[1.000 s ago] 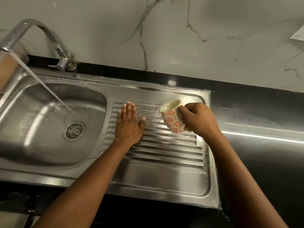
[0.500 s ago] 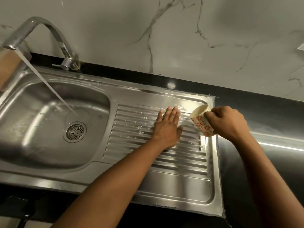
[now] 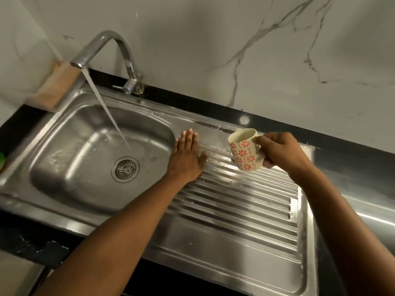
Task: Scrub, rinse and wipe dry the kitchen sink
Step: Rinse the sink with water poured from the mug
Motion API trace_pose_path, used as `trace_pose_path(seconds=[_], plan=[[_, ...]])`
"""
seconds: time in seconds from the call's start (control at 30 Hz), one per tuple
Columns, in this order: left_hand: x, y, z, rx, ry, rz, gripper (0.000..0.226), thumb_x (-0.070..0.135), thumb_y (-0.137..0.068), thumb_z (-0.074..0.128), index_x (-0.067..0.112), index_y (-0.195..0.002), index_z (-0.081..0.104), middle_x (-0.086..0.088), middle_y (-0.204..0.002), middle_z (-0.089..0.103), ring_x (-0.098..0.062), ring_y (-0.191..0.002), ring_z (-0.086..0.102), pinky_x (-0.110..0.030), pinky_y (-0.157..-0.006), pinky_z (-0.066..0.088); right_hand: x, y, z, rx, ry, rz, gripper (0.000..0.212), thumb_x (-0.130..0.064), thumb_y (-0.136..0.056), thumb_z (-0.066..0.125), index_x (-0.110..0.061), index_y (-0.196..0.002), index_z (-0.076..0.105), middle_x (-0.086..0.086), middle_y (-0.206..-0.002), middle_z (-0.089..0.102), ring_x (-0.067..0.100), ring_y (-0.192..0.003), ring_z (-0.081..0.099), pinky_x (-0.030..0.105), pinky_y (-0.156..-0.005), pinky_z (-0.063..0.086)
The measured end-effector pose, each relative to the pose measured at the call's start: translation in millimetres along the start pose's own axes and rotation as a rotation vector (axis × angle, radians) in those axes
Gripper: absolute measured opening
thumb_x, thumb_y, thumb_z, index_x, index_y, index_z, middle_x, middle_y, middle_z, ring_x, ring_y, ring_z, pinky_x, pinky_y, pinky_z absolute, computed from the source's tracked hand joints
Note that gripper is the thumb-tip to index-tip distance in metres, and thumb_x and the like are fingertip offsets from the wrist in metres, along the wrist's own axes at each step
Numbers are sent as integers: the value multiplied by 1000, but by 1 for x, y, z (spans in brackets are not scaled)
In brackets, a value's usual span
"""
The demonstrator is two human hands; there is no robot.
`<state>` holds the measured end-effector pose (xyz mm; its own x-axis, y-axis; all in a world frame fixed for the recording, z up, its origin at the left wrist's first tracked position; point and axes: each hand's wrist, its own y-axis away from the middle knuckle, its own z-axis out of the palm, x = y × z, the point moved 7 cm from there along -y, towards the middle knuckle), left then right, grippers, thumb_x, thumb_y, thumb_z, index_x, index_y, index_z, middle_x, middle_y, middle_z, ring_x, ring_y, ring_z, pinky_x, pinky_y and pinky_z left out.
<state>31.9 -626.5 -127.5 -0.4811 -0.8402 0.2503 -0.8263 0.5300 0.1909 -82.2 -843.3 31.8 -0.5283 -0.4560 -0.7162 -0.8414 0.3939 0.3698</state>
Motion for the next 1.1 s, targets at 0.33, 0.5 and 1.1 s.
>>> trace_pose_path(seconds=[0.33, 0.5, 1.1], plan=[[-47, -42, -10, 46, 182, 11, 83, 63, -107, 16, 13, -164, -16, -9, -171, -26, -26, -158, -24, -52, -131, -3, -78, -49, 47, -12, 570, -133, 30, -45, -102, 57, -20, -105, 75, -2, -91, 77, 14, -72, 75, 36, -66, 63], [-71, -51, -12, 131, 195, -24, 93, 73, -103, 14, 10, -165, -14, -13, -171, -26, -30, -158, -25, -49, -129, -7, -127, -85, 96, -31, 580, -206, 34, -44, -103, 57, -17, -114, 74, -3, -91, 73, 13, -71, 74, 27, -61, 59], [-105, -51, -23, 135, 149, 97, 77, 51, -109, 20, 5, -165, -7, -19, -172, -17, -33, -160, -15, -54, -130, 7, -175, -107, 133, -61, 658, -158, 32, -40, -103, 58, -13, -112, 72, 1, -88, 76, 12, -63, 74, 33, -62, 64]])
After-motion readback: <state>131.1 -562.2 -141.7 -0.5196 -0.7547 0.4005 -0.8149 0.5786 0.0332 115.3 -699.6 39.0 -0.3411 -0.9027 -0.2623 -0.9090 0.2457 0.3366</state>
